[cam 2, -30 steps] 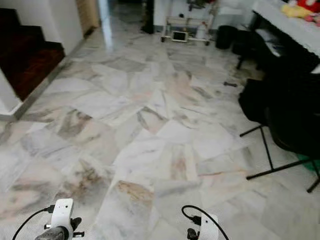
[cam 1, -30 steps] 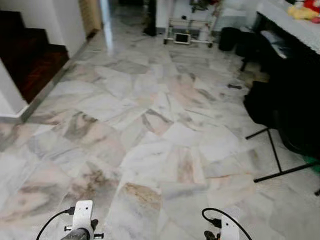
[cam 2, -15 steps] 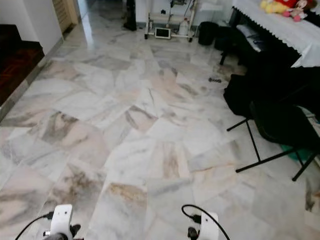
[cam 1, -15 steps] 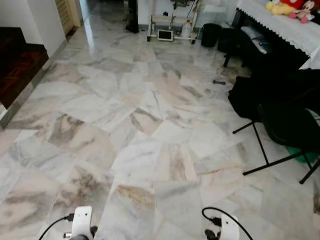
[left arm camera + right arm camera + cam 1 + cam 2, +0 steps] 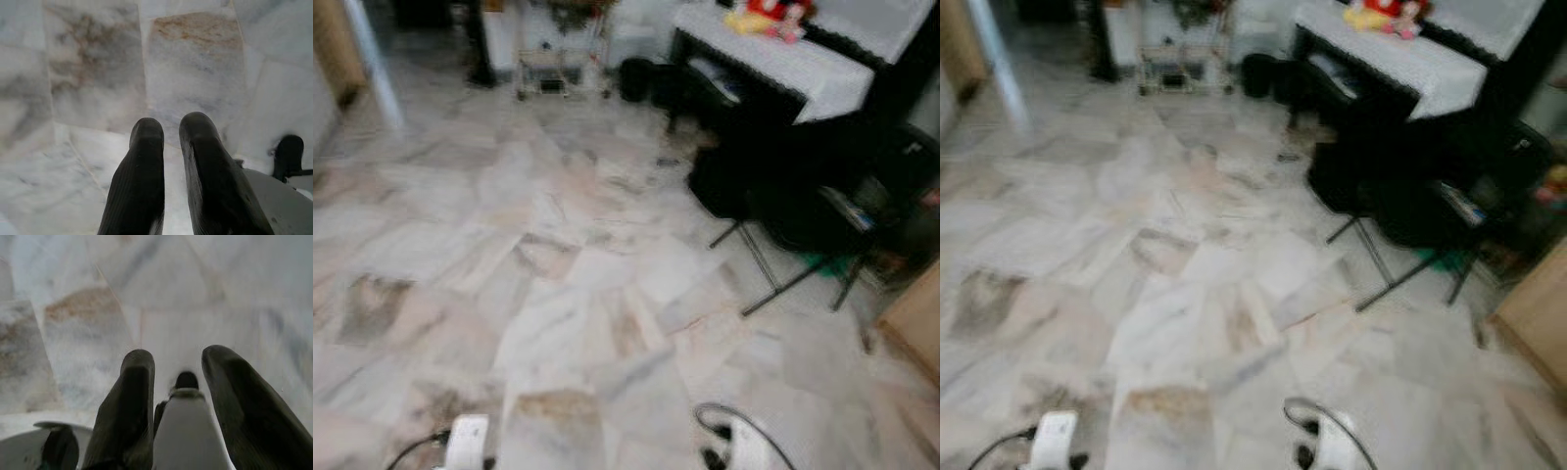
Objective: Setting the table
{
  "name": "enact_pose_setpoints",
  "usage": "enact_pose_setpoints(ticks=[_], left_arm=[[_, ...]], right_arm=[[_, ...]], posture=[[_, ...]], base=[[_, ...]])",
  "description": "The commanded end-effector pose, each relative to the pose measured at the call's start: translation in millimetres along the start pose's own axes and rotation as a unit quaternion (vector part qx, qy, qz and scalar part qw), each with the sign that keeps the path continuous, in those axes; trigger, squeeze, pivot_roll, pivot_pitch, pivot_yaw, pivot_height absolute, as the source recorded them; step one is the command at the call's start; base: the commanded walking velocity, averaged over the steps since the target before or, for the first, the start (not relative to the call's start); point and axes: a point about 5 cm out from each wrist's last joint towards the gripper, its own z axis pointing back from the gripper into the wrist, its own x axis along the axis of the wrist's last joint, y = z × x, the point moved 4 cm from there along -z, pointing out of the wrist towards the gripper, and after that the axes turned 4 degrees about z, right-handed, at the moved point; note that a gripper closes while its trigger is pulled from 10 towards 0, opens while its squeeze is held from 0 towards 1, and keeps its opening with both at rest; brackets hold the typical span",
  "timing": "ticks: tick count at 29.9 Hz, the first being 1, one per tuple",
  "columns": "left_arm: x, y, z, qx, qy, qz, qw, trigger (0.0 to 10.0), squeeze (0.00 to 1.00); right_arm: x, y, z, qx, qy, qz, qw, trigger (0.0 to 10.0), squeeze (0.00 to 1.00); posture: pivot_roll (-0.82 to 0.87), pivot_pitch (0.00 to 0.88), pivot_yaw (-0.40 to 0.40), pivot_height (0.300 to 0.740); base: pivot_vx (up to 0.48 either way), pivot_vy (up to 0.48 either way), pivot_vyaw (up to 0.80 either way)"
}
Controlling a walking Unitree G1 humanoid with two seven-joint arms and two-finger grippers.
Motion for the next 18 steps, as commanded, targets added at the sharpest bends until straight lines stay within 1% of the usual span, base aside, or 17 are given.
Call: enact_pose_setpoints(ticks=[1,10,18], left_arm=[[4.8,-11.2,-1.7,-0.014,-0.003,-0.005,1.0,10.0,0.0],[0.9,-11.1,-1.4,-0.015,0.006,-0.005,1.0,10.0,0.0],[0.9,-12.4,-1.3,-0.013,0.002,-0.002,1.0,10.0,0.0]], right_arm=[[1.0,-14.2,1.4,-0.017,0.0,0.003,1.0,10.0,0.0],[-0.1,-14.2,1.6,-0.018,0.001,0.0,1.0,10.0,0.0],[1.6,-15.0,1.3,-0.018,0.0,0.001,1.0,10.0,0.0]], posture=[[0.16,0.0,-0.058,0.74],[0.15,0.0,-0.055,0.74],[0.15,0.0,-0.057,0.74]], base=[[0.0,0.0,-0.72],[0.0,0.0,-0.71],[0.0,0.0,-0.71]])
